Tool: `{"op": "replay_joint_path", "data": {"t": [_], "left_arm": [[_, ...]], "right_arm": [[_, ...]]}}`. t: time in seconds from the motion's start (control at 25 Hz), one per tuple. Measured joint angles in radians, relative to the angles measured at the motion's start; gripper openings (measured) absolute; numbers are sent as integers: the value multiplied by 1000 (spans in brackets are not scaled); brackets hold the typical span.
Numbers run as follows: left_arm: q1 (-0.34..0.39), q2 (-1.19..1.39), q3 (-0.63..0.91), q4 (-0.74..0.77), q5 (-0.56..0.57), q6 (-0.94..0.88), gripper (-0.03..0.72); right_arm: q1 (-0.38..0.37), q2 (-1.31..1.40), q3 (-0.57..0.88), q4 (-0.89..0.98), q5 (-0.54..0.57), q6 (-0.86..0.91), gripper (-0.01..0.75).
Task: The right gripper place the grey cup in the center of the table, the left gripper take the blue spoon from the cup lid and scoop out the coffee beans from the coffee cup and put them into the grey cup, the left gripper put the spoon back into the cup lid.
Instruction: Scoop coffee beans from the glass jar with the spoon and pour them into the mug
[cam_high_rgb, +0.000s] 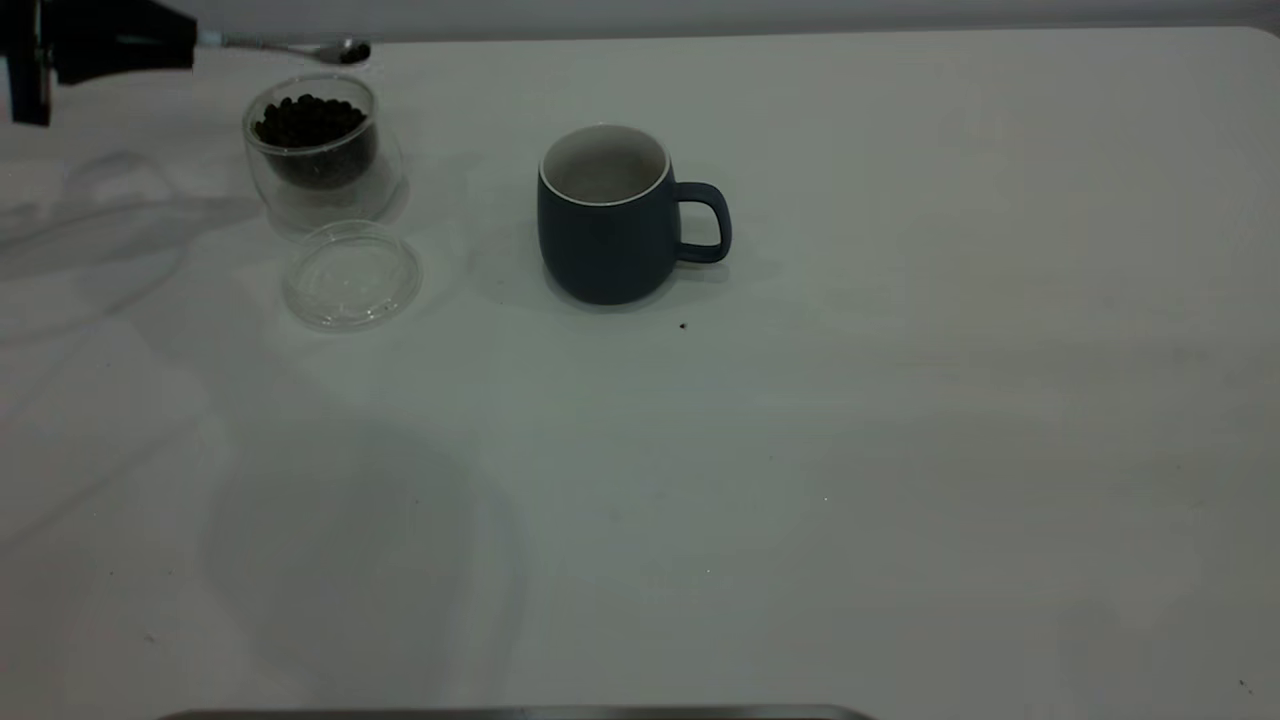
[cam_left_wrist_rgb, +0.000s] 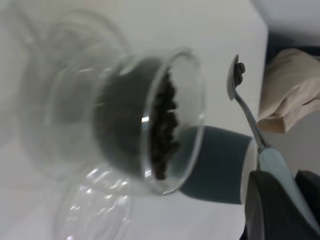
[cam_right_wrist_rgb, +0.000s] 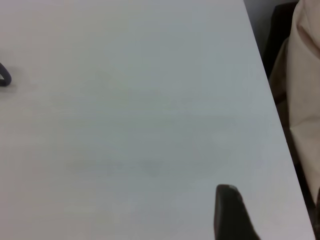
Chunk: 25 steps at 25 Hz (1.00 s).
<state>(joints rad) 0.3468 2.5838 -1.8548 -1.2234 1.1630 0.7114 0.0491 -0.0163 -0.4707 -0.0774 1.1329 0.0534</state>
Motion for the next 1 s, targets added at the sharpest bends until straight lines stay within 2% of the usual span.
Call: {"op": "replay_joint_path", "data": {"t": [0.32,0.68,1.0], "left_arm": [[-78,-9,0,0,0,-2,126],[-208,-9,0,-1,0,-4,126],[-275,-9,0,-2,0,-4,126]], "right_arm": [[0,0,0,0,0,0,362],[0,0,0,0,0,0,362],[0,0,0,0,0,0,362]]}}
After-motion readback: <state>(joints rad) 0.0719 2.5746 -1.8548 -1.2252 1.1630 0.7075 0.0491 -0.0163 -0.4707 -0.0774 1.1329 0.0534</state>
